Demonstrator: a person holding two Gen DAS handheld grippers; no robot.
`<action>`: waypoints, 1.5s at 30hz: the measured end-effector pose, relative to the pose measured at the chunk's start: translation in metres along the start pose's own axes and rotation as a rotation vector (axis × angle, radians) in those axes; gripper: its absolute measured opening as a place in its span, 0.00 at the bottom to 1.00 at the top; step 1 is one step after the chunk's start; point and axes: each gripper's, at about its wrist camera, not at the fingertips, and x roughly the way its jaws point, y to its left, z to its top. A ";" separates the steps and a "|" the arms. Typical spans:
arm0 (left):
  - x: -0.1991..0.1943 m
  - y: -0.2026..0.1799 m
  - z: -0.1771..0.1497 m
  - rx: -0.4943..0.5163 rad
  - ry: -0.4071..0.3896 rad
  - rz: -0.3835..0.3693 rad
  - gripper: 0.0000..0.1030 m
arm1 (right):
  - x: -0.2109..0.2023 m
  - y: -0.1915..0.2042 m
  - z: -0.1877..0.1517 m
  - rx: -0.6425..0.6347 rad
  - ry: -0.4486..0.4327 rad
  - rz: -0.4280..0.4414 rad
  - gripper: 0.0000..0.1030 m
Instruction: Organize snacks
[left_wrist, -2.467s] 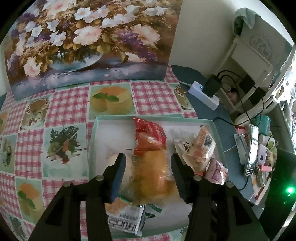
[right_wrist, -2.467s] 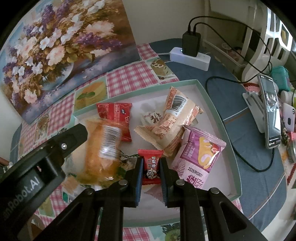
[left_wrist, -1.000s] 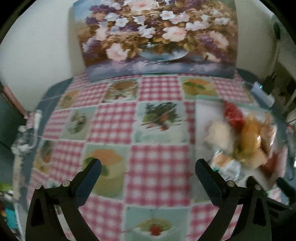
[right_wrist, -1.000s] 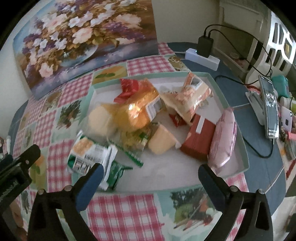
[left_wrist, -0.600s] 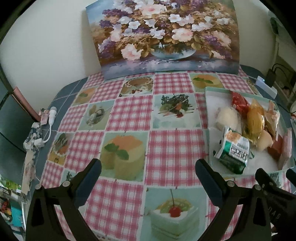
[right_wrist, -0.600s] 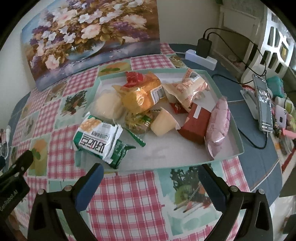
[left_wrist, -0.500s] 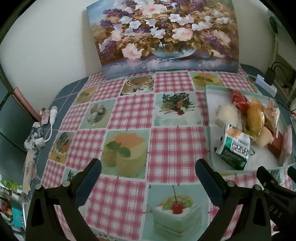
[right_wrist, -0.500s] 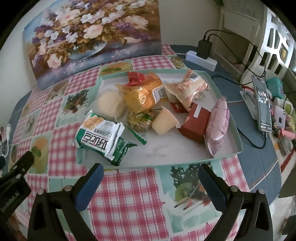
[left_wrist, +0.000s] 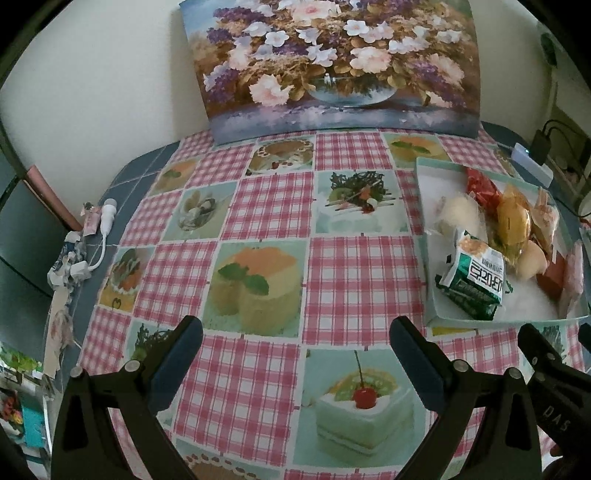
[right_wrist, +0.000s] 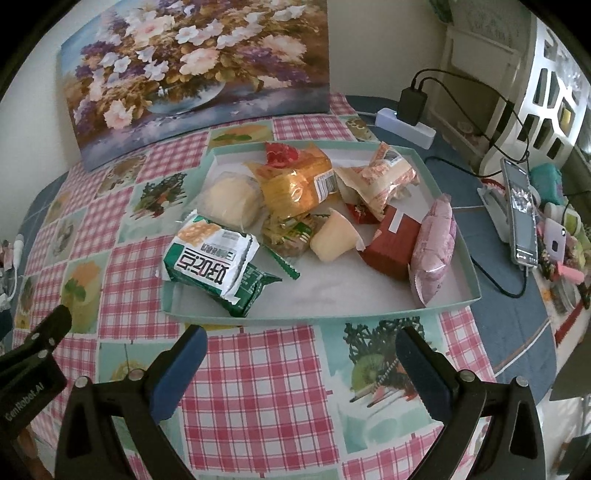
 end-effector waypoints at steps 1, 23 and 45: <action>0.000 0.001 0.000 -0.003 0.001 -0.001 0.98 | 0.000 0.000 0.000 0.000 0.000 -0.001 1.00; 0.013 0.008 0.001 -0.019 0.053 0.000 0.98 | 0.005 0.007 0.000 -0.028 0.019 0.001 1.00; 0.015 0.010 0.001 -0.024 0.059 -0.001 0.98 | 0.007 0.011 0.000 -0.040 0.022 0.000 1.00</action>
